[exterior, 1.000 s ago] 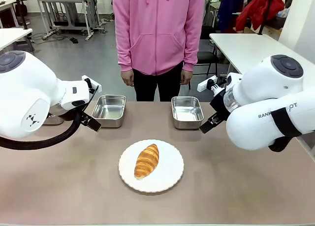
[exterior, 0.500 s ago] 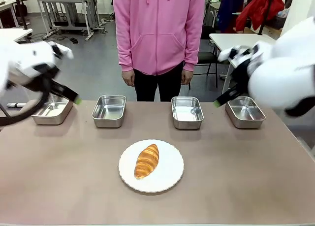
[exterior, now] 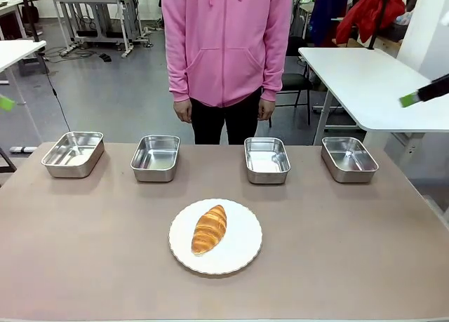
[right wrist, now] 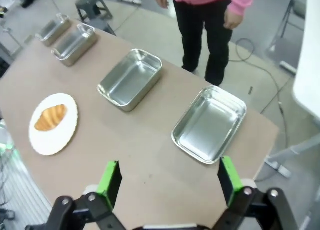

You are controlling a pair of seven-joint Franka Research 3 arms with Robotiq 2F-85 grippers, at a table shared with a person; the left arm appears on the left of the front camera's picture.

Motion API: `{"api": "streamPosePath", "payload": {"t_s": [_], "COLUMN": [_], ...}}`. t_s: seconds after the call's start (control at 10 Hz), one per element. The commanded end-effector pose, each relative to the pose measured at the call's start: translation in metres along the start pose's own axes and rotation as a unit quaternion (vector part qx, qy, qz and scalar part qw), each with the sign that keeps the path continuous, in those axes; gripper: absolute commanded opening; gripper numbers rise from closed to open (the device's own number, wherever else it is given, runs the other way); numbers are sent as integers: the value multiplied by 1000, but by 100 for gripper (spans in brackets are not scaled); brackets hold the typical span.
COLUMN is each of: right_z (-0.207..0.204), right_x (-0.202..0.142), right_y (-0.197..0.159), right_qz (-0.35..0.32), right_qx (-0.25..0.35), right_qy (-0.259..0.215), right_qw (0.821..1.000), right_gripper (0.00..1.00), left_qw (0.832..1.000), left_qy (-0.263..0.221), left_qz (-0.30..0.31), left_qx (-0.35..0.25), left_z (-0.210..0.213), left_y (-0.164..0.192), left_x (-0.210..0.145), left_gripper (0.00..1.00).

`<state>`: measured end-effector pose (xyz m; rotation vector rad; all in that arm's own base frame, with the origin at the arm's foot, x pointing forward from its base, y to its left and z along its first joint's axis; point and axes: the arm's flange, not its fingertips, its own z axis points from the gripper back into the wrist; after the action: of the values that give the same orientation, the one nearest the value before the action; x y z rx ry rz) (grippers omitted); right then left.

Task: Place the bread in the container.
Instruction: Place the Butter Roll into the Airtight Container indicated by the human.

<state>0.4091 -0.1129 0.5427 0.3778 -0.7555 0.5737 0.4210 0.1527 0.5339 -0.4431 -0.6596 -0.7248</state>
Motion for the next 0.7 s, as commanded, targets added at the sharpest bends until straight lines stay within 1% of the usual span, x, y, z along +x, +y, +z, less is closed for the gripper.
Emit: {"api": "streamPosePath", "payload": {"t_s": [0.0,0.1,0.2,0.3,0.4,0.5,0.6], "right_z": [-10,-14,-21,-20,-20,-16,-16], "right_x": [-10,-18,-11,-15,-15,-15,-15], "right_y": [-34,-47,-47,-49,-47,-50,-48], "right_qz": [7,6,9,13,12,8,9], "right_qx": [73,86,91,96,96,92,92], "right_qy": [-23,-30,-32,-46,-48,-56,-56], "right_qw": [997,996,995,994,994,994,994], "right_gripper": [100,100,100,100,100,100,100], "left_qw": [999,999,999,999,999,998,998], "left_qy": [-11,-22,-41,-51,-51,-55,-68], "left_qz": [-11,-6,-6,-4,-2,-10,-9], "left_qx": [-31,-29,-21,-17,-11,-8,-9], "left_z": [3,3,10,4,3,1,3], "left_y": [41,47,43,44,36,36,33], "left_x": [-5,-11,-10,-13,-15,-3,-13], "left_gripper": [100,100,100,100,100,100,100]}}
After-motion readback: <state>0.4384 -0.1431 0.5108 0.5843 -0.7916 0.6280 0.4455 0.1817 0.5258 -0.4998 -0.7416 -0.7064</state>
